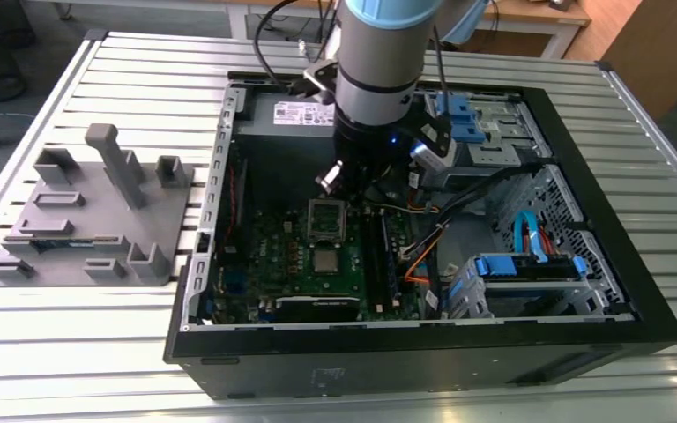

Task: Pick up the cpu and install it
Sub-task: 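Close the cpu cover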

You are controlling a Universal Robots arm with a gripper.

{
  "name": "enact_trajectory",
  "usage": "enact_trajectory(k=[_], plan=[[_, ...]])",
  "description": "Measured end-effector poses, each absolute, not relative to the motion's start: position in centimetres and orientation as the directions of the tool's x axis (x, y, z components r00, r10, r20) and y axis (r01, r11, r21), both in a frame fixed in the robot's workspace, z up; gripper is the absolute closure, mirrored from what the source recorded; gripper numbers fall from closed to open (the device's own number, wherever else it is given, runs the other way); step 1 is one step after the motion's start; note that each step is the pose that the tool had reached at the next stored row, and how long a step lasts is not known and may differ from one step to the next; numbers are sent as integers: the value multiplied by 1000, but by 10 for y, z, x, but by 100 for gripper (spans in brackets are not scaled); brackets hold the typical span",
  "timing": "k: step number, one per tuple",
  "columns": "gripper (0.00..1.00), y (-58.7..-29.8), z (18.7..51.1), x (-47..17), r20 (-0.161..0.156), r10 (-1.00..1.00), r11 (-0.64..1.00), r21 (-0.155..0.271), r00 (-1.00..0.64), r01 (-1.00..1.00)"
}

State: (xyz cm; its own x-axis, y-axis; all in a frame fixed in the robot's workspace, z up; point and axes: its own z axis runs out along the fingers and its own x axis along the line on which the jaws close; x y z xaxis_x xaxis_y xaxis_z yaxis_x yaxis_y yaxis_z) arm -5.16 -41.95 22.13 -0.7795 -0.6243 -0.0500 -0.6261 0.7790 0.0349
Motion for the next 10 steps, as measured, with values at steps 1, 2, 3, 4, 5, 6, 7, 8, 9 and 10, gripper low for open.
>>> enact_trajectory(k=[1, 2, 3, 4, 5, 6, 7, 8, 9, 10], plan=[[89, -420, 221, -52, -50, -628, 776, 35, -776, -630], [89, -421, 221, -52, -51, -632, 773, 34, -773, -634], [89, -421, 222, -52, -51, -635, 770, 34, -770, -637], [89, -421, 222, -52, -51, -638, 767, 34, -768, -640], [89, -422, 223, -52, -52, -641, 765, 33, -766, -643], [89, -422, 223, -52, -52, -644, 763, 33, -763, -646], [89, -422, 224, -52, -52, -647, 761, 33, -761, -648], [89, -423, 225, -53, -53, -649, 758, 33, -759, -651], [89, -423, 225, -53, -53, -652, 756, 33, -756, -654], [89, -423, 226, -53, -53, -655, 753, 32, -754, -657]])
